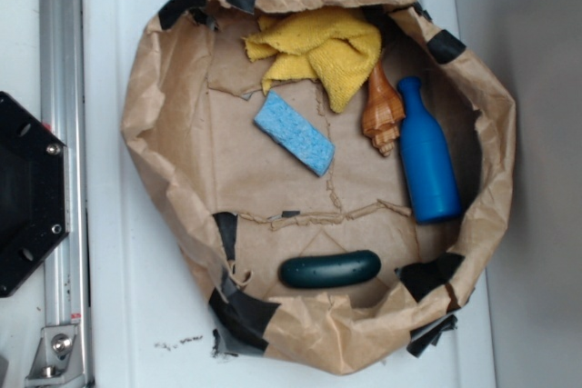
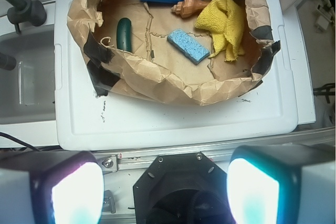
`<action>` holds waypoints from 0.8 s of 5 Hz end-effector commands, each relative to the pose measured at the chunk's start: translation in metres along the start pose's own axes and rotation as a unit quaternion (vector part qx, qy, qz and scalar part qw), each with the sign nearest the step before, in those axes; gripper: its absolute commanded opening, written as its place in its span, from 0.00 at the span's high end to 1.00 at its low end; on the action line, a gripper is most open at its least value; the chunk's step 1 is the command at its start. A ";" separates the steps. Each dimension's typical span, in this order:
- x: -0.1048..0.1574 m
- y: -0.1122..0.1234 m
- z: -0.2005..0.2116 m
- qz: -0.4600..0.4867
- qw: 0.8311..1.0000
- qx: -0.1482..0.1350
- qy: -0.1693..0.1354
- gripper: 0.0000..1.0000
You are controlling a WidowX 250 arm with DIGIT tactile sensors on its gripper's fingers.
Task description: Grab the plastic pickle.
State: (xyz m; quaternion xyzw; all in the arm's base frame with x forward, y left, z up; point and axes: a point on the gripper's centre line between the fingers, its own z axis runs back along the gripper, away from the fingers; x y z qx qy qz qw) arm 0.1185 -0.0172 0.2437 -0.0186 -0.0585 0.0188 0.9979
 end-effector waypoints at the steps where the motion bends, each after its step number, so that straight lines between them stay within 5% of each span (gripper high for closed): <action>1: 0.000 0.000 0.000 0.000 1.000 0.000 0.000 0.00; 3: 0.096 0.032 -0.038 0.080 0.995 -0.009 -0.064 0.00; 4: 0.141 0.036 -0.087 0.061 0.996 -0.045 -0.043 0.00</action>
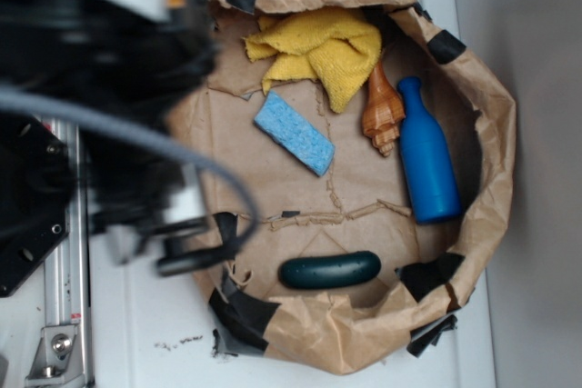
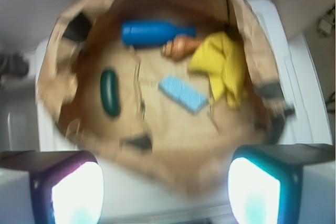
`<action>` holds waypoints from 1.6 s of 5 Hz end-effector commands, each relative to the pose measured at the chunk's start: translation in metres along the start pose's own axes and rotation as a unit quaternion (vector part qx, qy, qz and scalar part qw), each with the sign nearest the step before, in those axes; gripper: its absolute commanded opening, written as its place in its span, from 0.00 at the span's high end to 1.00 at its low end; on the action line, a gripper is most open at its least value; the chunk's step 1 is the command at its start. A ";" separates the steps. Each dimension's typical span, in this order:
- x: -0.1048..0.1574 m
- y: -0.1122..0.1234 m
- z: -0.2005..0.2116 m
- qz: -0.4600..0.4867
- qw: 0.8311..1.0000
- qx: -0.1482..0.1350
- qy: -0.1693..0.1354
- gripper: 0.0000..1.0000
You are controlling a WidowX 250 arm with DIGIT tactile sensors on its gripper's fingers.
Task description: Grab the plastic pickle.
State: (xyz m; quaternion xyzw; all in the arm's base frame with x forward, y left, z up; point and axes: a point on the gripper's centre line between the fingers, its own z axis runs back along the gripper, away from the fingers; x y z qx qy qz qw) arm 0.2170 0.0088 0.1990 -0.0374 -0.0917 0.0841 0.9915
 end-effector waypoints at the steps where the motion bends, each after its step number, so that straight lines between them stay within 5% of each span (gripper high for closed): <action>1: 0.061 -0.008 -0.085 -0.075 0.997 -0.030 0.016 0.00; 3: 0.044 -0.055 -0.149 -0.274 0.960 -0.052 0.037 0.00; 4: 0.031 -0.075 -0.156 -0.308 0.950 -0.036 0.035 0.00; 5: 0.021 -0.094 -0.152 -0.329 0.942 -0.063 0.005 0.00; 6: 0.008 -0.110 -0.160 -0.310 0.947 -0.082 0.000 0.00; 7: -0.009 -0.116 -0.177 -0.327 0.943 -0.060 0.013 0.00; 8: -0.012 -0.109 -0.152 -0.312 0.946 -0.088 -0.020 0.00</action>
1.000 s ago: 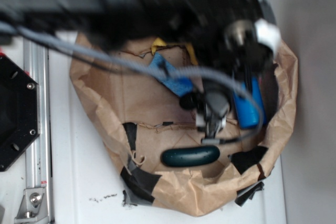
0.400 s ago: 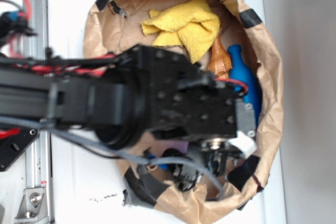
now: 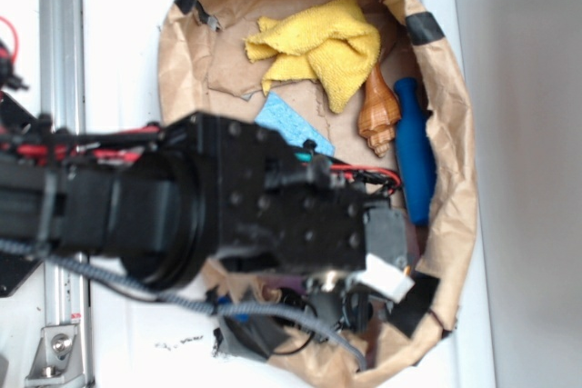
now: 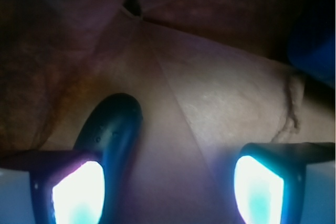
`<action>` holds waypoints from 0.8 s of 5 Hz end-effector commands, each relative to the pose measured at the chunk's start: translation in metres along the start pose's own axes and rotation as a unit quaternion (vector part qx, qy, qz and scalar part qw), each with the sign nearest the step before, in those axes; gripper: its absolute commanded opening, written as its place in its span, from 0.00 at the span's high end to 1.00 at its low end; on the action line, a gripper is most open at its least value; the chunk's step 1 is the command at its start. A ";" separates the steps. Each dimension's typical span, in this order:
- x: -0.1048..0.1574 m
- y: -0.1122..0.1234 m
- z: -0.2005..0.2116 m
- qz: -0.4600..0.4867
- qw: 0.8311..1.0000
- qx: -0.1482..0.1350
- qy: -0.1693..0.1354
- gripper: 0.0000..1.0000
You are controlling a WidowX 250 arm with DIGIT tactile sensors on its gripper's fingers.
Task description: Grab the plastic pickle.
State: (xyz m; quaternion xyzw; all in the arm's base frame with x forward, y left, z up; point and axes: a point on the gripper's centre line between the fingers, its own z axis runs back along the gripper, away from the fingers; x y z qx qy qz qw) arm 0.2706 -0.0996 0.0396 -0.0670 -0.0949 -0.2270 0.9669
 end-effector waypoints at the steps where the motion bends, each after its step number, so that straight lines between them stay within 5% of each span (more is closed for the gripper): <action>1: -0.008 -0.004 0.045 0.035 0.994 -0.052 -0.084 0.00; 3: -0.006 0.002 0.014 0.052 0.993 -0.094 -0.050 0.00; 4: -0.001 -0.008 -0.002 0.029 0.996 -0.075 -0.022 0.00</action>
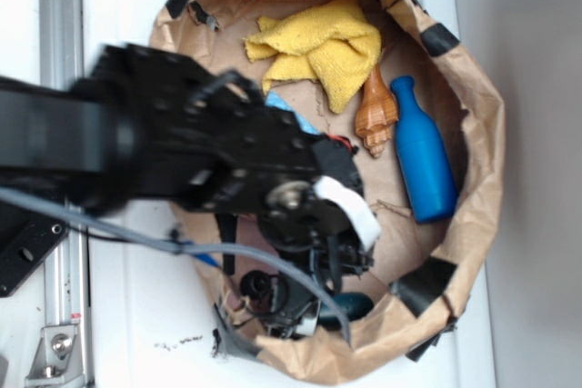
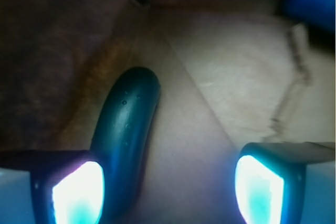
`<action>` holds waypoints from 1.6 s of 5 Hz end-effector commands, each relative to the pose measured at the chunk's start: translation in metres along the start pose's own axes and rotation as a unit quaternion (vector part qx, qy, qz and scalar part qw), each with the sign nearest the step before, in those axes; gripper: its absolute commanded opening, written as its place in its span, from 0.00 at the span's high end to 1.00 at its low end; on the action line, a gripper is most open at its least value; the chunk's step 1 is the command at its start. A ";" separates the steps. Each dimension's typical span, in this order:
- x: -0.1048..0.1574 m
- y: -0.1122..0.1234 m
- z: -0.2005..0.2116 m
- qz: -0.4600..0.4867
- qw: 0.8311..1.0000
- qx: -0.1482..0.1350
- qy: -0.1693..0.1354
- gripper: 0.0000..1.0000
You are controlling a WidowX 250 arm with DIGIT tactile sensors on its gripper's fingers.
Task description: Grab the plastic pickle.
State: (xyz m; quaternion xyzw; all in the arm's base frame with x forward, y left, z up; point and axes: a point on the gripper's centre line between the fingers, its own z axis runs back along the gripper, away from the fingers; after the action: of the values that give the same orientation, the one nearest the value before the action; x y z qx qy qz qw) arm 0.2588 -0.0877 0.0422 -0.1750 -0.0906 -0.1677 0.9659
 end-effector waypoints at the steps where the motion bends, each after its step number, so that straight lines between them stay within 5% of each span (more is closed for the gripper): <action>1: 0.014 -0.028 -0.019 -0.074 0.997 0.006 0.006 0.00; 2: 0.015 -0.037 -0.020 -0.094 0.995 0.013 0.007 0.00; 3: 0.015 -0.023 -0.022 -0.085 0.994 0.066 0.023 0.00; 4: 0.018 0.001 -0.014 -0.024 0.996 0.086 0.020 0.92; 6: 0.018 0.024 0.001 0.024 0.996 0.088 0.011 1.00; 7: 0.019 0.037 0.036 0.074 0.992 0.100 -0.019 1.00; 8: 0.021 0.047 0.094 0.122 0.978 0.154 -0.073 1.00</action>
State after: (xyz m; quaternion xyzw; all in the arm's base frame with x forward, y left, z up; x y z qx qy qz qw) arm 0.2799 -0.0144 0.1048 -0.0460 -0.1277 -0.0253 0.9904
